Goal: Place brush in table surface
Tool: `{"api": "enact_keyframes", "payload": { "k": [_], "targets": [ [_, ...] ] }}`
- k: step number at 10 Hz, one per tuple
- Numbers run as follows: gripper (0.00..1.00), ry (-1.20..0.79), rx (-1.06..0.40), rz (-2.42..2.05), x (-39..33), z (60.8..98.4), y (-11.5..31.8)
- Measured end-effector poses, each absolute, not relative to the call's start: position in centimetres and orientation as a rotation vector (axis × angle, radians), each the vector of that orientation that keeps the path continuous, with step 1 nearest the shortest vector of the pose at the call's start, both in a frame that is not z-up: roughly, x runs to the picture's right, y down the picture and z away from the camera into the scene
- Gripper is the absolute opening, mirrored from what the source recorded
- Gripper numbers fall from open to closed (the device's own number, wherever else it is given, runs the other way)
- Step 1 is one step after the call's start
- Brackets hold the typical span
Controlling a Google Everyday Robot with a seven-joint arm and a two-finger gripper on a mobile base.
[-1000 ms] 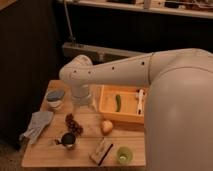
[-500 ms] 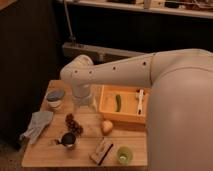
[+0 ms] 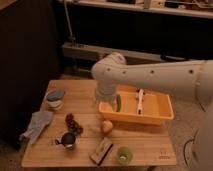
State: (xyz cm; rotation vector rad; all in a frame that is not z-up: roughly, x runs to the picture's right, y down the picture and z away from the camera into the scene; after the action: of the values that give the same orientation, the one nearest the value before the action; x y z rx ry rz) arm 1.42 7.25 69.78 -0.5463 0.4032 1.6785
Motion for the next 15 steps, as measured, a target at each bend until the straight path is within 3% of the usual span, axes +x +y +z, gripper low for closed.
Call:
{"api": "enact_keyframes", "payload": {
  "k": [3, 9, 12, 15],
  "targets": [
    [0.65, 0.350, -0.537, 1.818, 6.5, 70.6, 6.8],
    [0.65, 0.344, -0.539, 1.830, 6.7, 70.8, 6.7],
    [0.65, 0.380, -0.478, 1.833, 10.4, 70.9, 4.5],
    [0.65, 0.463, -0.369, 1.847, 19.7, 71.3, -0.3]
  ]
}}
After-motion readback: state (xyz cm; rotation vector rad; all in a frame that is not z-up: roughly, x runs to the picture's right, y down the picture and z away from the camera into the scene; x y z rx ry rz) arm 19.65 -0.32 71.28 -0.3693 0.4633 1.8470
